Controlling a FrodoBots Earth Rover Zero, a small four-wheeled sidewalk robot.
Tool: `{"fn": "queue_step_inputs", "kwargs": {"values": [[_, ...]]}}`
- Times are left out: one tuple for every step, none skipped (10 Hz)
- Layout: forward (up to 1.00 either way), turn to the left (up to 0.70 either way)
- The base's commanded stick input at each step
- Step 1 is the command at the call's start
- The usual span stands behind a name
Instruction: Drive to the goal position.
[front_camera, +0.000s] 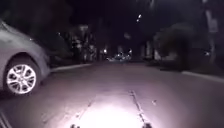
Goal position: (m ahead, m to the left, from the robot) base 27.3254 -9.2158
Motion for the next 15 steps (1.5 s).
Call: {"fn": "queue_step_inputs", "kwargs": {"values": [[0.85,0.0],[0.85,0.0],[0.85,0.0],[0.85,0.0],[0.85,0.0],[0.85,0.0],[0.85,0.0],[0.85,0.0],[0.85,0.0],[0.85,0.0],[0.85,0.0],[0.85,0.0],[0.85,0.0],[0.85,0.0],[0.85,0.0]]}}
